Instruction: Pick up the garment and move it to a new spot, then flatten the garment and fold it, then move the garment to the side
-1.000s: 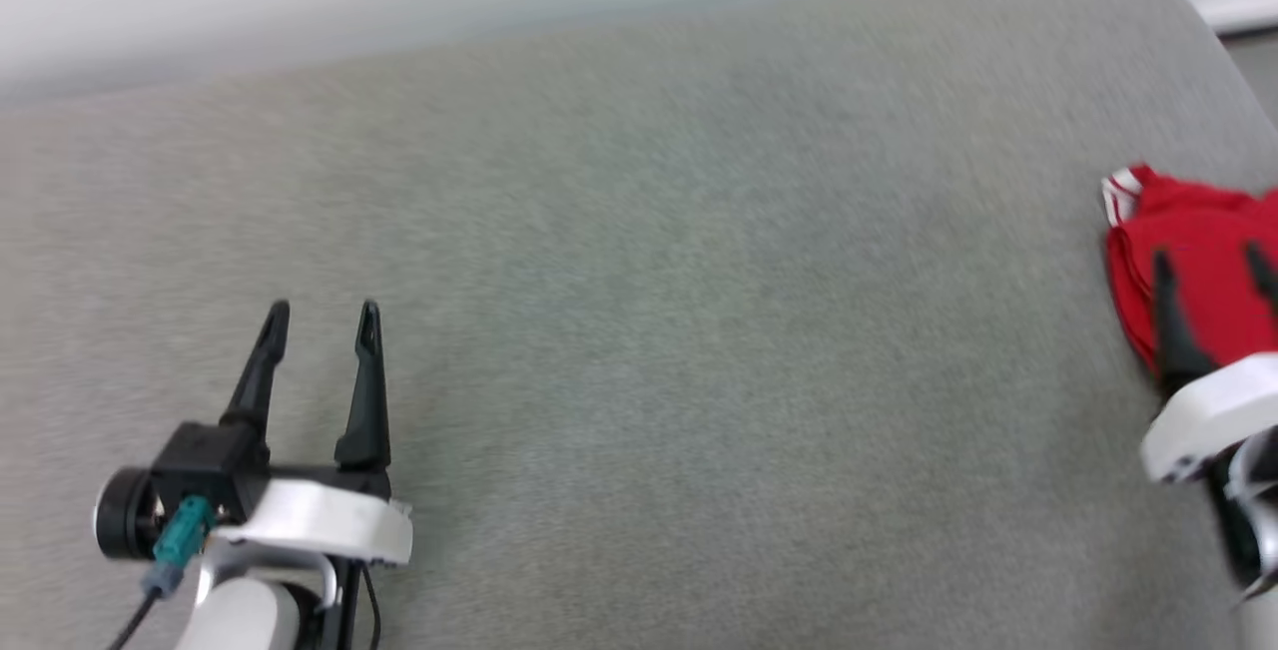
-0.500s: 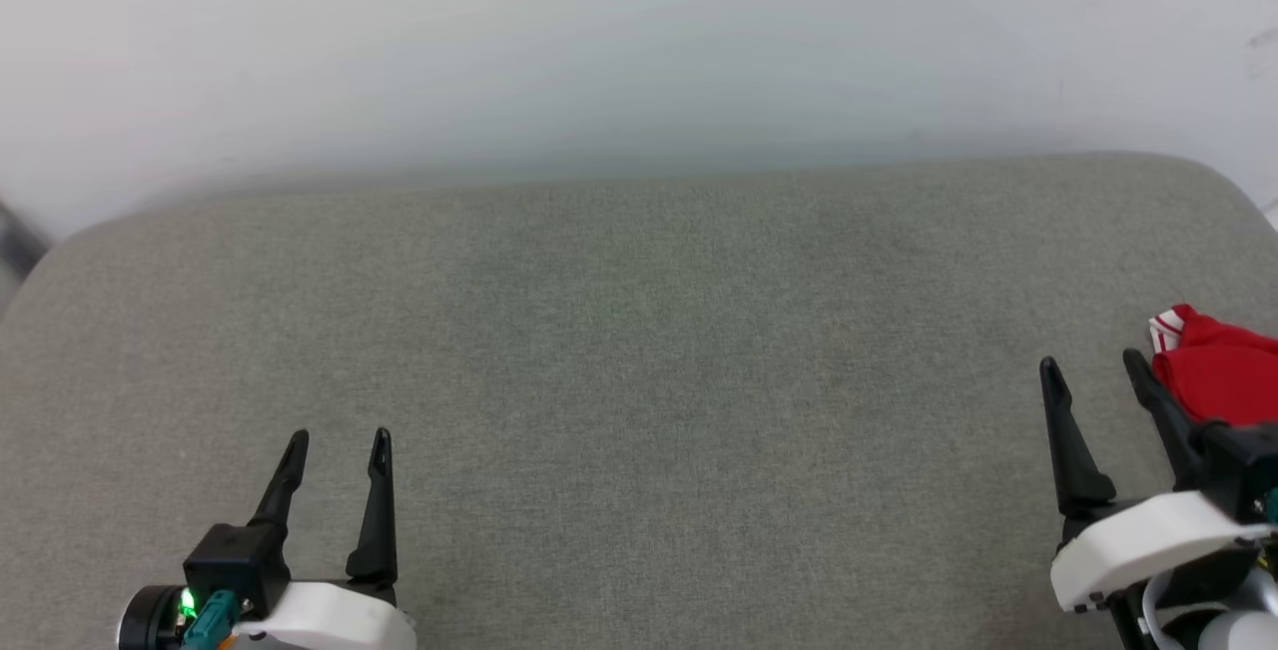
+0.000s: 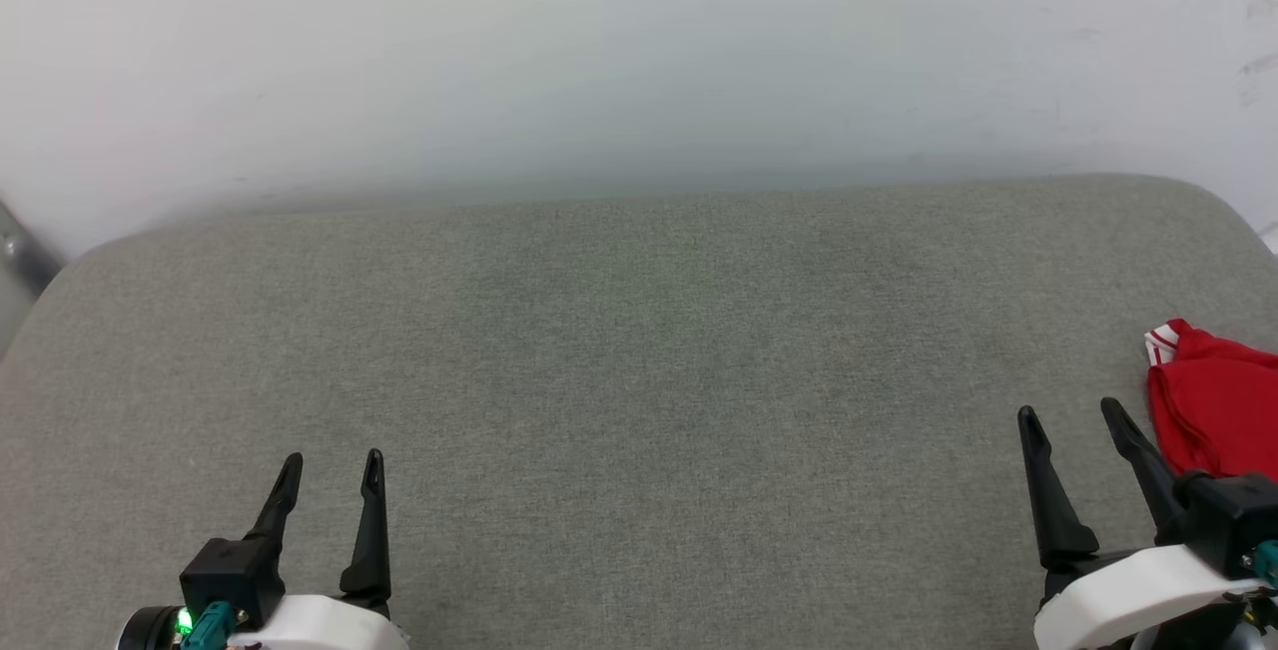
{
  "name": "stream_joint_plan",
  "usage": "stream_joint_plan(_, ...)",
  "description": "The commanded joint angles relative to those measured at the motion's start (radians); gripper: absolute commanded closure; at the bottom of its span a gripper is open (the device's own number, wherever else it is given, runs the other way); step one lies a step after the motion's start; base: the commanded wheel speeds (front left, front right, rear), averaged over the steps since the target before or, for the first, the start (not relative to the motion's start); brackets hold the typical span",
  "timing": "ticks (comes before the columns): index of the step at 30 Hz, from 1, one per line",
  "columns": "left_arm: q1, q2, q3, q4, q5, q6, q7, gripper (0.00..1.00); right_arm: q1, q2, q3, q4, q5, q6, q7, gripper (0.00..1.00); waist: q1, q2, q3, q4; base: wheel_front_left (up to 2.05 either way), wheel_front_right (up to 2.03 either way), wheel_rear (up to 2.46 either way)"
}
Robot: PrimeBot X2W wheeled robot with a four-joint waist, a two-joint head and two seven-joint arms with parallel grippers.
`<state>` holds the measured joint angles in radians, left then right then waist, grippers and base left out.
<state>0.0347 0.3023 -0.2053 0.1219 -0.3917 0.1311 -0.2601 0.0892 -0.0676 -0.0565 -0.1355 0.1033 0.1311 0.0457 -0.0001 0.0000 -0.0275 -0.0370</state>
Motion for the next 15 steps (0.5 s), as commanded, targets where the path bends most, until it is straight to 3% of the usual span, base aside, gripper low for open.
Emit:
stream_joint_plan(1,0.006,-0.005,0.005,0.003,-0.002,-0.004,-0.006,0.0,0.014,0.005,0.0,-0.006,0.005,-0.001,0.005,0.0,0.0001,0.0,0.001,-0.002,0.0,0.0,0.0)
stream_joint_plan(15,-0.003,-0.015,0.022,0.006,0.0,-0.026,-0.007,0.0,0.014,0.008,0.008,-0.015,0.0,-0.001,0.005,0.0,0.0001,0.0,0.004,-0.004,0.0,0.0,0.0)
